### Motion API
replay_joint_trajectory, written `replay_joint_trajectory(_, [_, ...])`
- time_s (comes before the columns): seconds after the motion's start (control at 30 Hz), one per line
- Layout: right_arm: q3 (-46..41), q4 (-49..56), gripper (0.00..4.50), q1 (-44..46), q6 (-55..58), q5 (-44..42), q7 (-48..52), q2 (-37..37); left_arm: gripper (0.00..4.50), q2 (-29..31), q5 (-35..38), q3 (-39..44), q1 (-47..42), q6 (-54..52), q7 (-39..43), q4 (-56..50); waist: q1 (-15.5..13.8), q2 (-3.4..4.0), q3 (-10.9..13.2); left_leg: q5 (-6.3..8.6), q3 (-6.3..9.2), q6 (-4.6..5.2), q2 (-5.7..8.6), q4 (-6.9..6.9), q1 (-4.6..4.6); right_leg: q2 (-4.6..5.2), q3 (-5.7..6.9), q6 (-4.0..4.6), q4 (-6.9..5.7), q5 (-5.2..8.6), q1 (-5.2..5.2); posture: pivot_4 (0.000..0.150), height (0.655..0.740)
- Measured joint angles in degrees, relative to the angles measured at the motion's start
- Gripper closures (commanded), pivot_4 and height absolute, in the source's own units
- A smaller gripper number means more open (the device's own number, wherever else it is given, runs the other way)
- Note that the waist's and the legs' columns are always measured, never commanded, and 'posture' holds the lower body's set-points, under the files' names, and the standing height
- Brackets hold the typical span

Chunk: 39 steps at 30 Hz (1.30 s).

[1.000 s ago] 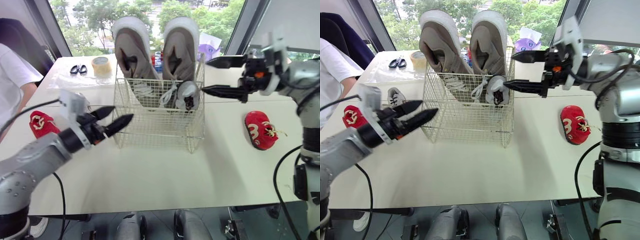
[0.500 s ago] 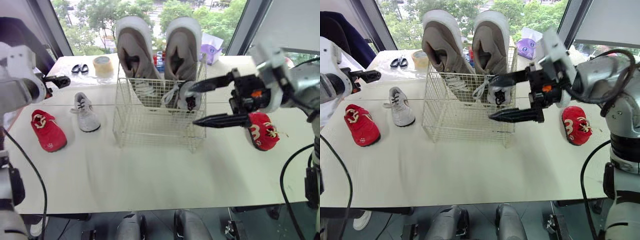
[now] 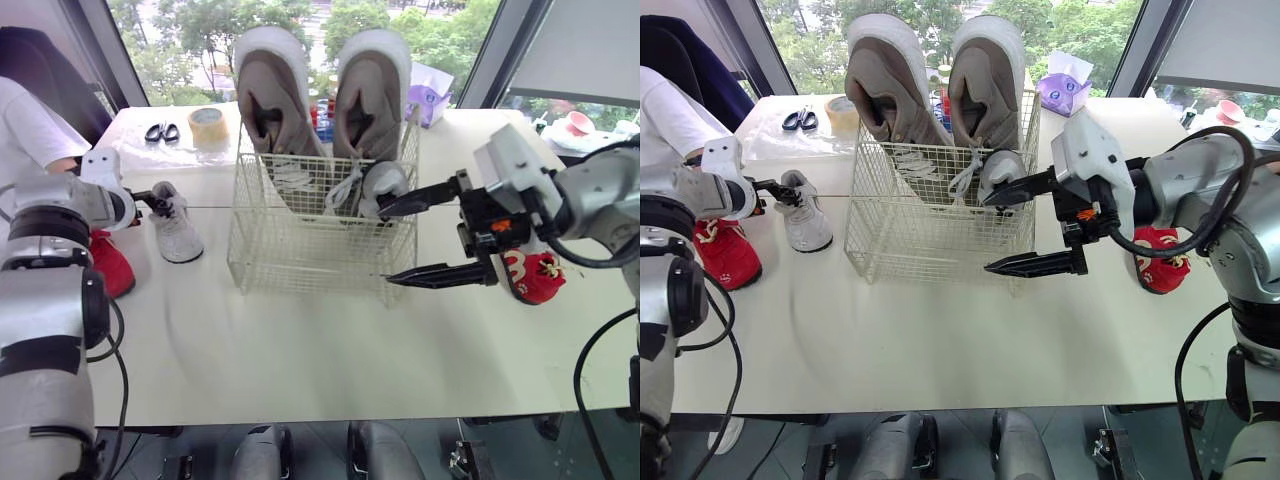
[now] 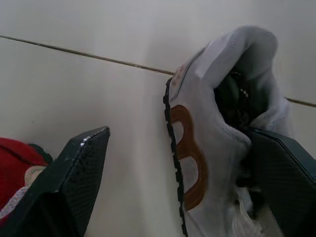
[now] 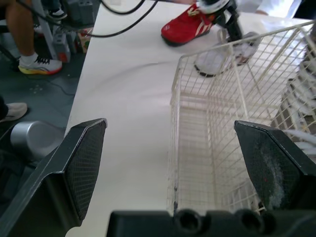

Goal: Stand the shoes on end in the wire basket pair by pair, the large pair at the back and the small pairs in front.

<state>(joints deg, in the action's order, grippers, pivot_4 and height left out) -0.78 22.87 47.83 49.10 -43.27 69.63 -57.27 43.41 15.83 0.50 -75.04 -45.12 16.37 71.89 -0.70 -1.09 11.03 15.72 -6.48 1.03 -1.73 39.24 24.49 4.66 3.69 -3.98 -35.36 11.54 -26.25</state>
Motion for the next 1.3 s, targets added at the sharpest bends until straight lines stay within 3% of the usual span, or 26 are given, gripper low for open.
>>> replay_joint_trajectory(0.2, [-1.93,1.14,0.0,-1.76,0.75,-1.25,-2.15,-0.07,4.45,-1.43,-3.71,1.57,-0.09,2.32,0.61,1.64,0.16,-0.03,-0.02,0.05,0.04,0.08,-0.04,0.01,-0.04,0.01,-0.02,0.0,-0.08,0.0,-0.01,0.15,0.74])
replay_joint_trajectory(0.47, [-2.31,0.76,0.0,-2.62,0.41,-0.72,-2.73,-0.17,4.48,-0.68,-5.55,4.67,-1.63,2.13,1.29,1.97,0.16,-0.21,0.07,0.04,0.06,0.08,-0.04,0.04,-0.01,0.0,-0.02,0.0,-0.2,0.0,-0.08,0.15,0.74])
replay_joint_trajectory(0.57, [-2.42,-0.16,0.0,-3.38,0.44,-0.23,-3.48,-0.17,4.48,2.31,-3.92,8.1,-3.95,-2.01,1.88,-6.02,0.16,-0.49,0.14,-0.01,0.15,0.0,-0.1,0.04,0.08,0.01,-0.01,0.0,-0.18,-0.01,-0.14,0.15,0.74])
replay_joint_trajectory(0.6, [-2.54,-0.54,0.0,-3.49,0.59,-0.28,-4.0,-0.13,4.48,2.59,-3.05,9.98,-2.9,-3.5,1.3,-13.39,0.16,-0.49,0.14,0.0,0.19,0.0,-0.1,0.02,0.06,0.05,-0.02,-0.01,-0.18,-0.01,-0.11,0.15,0.74])
replay_joint_trajectory(0.67, [-3.23,-1.16,0.0,-4.07,1.17,-0.3,-5.78,-0.07,4.48,0.86,-0.19,17.53,5.54,-4.25,-2.68,-41.26,0.17,-0.47,0.13,0.01,0.22,0.01,-0.03,-0.03,0.02,0.21,-0.11,-0.09,-0.2,-0.03,-0.03,0.15,0.74])
replay_joint_trajectory(0.7, [-3.7,-1.53,0.0,-4.31,1.71,-0.37,-6.51,-0.01,4.48,-0.88,1.49,20.71,8.5,-4.95,-4.33,-50.37,0.13,-0.48,0.12,0.02,0.23,0.02,0.0,0.01,0.03,0.3,-0.14,-0.1,-0.31,-0.03,-0.04,0.15,0.74])
replay_joint_trajectory(0.8, [-5.4,-3.63,0.0,-3.99,5.02,-2.01,-9.38,0.27,4.48,-11.63,14.74,32.52,20.73,-8.39,-6.33,-83.74,0.0,-0.46,0.1,0.03,0.21,0.05,0.14,0.12,0.02,0.46,-0.17,-0.12,-0.34,-0.04,0.03,0.15,0.74])
replay_joint_trajectory(0.83, [-5.73,-4.2,0.0,-3.47,6.16,-2.89,-10.21,0.88,4.48,-14.85,18.03,33.8,24.54,-7.82,-6.55,-91.65,0.0,-0.47,0.09,0.02,0.21,0.04,0.12,0.17,-0.01,0.44,-0.15,-0.17,-0.28,-0.07,0.06,0.15,0.74])
replay_joint_trajectory(0.97, [-5.28,-6.63,0.0,-2.14,7.74,-3.57,-10.91,2.09,4.48,-20.1,22.34,31.4,28.45,-4.42,-7.57,-104.89,-0.05,-0.48,0.1,0.08,0.37,0.13,0.02,0.63,-0.21,0.27,-0.03,-0.14,-0.58,-0.08,0.4,0.15,0.74])
replay_joint_trajectory(1.1, [-1.8,-10.91,0.0,0.09,6.84,-1.27,-9.71,2.48,4.48,-21.72,22.5,23.82,28.22,1.91,-6.08,-108.12,-0.03,-0.46,0.1,0.24,0.46,0.43,-0.05,0.75,-0.72,0.08,-0.06,0.21,-0.46,0.01,0.95,0.15,0.74])
replay_joint_trajectory(1.3, [0.26,-13.03,0.0,2.94,6.67,0.32,-8.31,2.41,4.48,-25.32,19.83,17.34,32.31,11.27,-4.88,-107.31,0.1,-0.42,0.08,0.28,0.4,0.51,-0.09,0.71,-0.82,0.03,-0.14,-0.02,-0.53,-0.12,0.97,0.15,0.74])
